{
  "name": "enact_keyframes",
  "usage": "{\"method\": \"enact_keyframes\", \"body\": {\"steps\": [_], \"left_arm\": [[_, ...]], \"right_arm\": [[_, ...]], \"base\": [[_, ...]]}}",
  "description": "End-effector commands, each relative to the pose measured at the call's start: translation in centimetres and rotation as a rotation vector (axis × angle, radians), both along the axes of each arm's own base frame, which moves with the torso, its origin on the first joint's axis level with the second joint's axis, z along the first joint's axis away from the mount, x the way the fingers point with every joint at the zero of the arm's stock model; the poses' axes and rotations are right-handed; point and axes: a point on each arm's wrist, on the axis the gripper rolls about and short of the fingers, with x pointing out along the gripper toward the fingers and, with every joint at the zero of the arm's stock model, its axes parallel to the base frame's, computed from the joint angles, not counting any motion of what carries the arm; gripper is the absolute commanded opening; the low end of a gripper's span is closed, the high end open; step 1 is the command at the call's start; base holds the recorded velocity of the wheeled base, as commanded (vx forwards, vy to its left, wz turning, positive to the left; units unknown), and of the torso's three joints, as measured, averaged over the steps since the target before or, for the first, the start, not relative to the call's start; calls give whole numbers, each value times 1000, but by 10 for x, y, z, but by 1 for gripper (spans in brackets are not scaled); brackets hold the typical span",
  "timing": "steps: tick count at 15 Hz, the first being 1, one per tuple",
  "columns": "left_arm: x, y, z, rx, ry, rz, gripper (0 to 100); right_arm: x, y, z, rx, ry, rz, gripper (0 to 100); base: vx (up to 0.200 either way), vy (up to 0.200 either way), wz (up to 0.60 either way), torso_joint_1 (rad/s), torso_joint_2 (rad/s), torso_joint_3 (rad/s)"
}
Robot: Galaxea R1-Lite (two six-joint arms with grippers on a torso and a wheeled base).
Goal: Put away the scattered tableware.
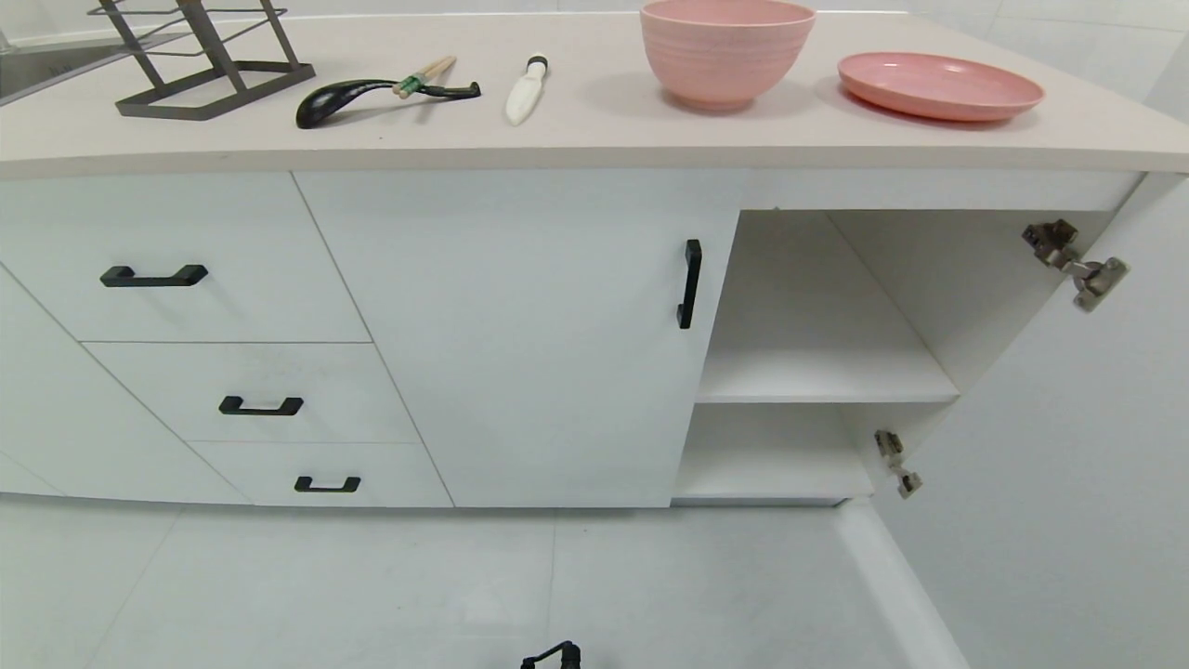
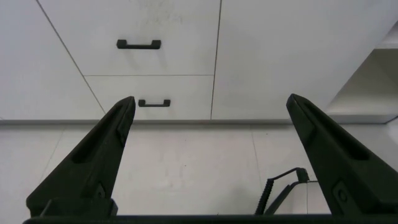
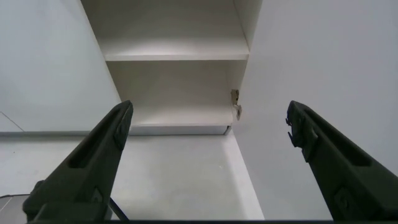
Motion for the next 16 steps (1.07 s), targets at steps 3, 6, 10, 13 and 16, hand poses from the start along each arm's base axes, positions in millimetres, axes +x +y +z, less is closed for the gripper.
{"method": "enact_keyframes", "body": {"steps": [3,6,10,13,16], "left_arm": [[0,0,0,2,3,8,100],[0,0,0,2,3,7,100],[0,0,0,4,3,5,100],[0,0,0,2,3,5,100],[0,0,0,2,3,5,100]], "right_arm": [[0,0,0,-1,0,0,100],[0,0,0,-1,0,0,100],[0,0,0,-1,1,1,100],[0,0,0,-1,1,0,100],[0,0,0,-1,1,1,100]], "base": [[0,-133,0,5,2,2],[0,0,-400,3,2,2],[50,0,0,1,2,1],[200,0,0,-4,1,6],[200,0,0,-1,2,2]]}}
